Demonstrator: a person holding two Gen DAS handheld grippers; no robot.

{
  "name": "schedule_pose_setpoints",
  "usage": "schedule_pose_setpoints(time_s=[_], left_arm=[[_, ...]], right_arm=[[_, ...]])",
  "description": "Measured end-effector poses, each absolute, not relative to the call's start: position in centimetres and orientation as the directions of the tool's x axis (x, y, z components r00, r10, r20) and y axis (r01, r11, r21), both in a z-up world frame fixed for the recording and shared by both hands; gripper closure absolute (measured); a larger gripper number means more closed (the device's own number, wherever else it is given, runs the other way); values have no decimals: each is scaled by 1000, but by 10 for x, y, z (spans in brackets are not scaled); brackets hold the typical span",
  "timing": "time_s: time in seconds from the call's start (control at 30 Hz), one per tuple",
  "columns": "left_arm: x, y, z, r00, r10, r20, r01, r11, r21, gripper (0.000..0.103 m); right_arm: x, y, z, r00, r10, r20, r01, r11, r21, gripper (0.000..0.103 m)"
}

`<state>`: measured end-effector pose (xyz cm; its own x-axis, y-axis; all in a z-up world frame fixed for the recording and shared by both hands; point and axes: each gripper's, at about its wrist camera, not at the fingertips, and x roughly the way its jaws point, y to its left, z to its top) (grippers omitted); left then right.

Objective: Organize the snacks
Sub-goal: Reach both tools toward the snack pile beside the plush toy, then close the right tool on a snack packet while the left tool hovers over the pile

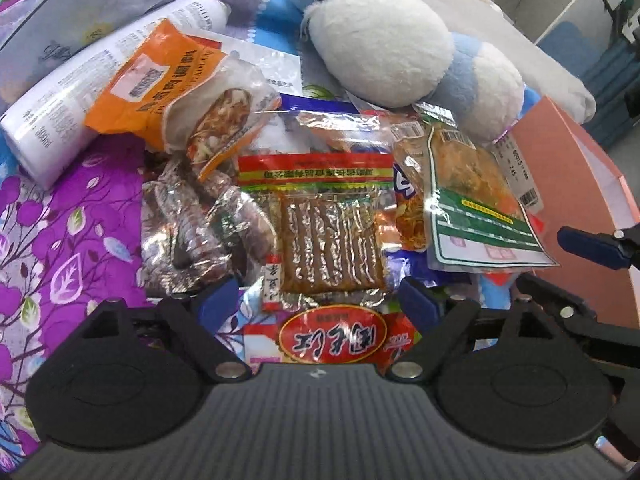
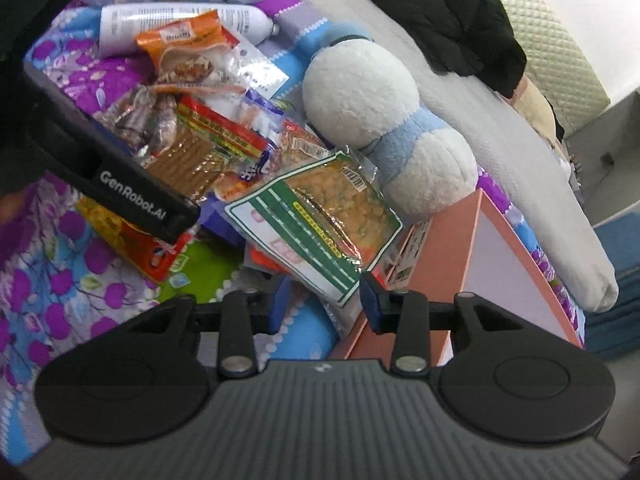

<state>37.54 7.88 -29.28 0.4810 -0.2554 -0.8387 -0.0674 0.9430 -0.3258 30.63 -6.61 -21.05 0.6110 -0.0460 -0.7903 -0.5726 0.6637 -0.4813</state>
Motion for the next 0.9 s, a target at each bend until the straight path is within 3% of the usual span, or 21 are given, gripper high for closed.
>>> schedule_pose_setpoints(time_s=[0.1,0.2,0.27,0.4,0.7,0.77,0.83,0.9], left_arm=[[380,71,-294,477,-230,-848,-64,953,-295,14],[385,62,-296,481,-202,-853,-81,959,-272,14],[385,58,-297,486,-173,-857,-87,966,-244,15],[382,55,-298,496,-121,-860,-99,976,-194,28],[354,54,-293,545,-134,-828,-70,976,-204,42],[347,57,-292,544,-132,-828,-77,975,-206,68],[337,60,-291,548,-155,-822,-75,970,-232,68],[327,62,-291,549,-158,-821,-72,970,-234,79]], right_arm=[[313,-66,-215,584,-47,-811,-595,655,-466,84],[313,-67,-216,577,-36,-816,-606,651,-457,91],[311,-67,-213,585,-30,-810,-606,647,-462,93],[306,-69,-205,601,-5,-799,-605,651,-459,95],[289,-75,-192,649,42,-760,-585,666,-462,95],[283,-76,-192,661,52,-748,-580,667,-467,96],[274,-78,-191,674,61,-736,-577,666,-473,96],[262,-78,-190,689,67,-721,-573,661,-485,96]])
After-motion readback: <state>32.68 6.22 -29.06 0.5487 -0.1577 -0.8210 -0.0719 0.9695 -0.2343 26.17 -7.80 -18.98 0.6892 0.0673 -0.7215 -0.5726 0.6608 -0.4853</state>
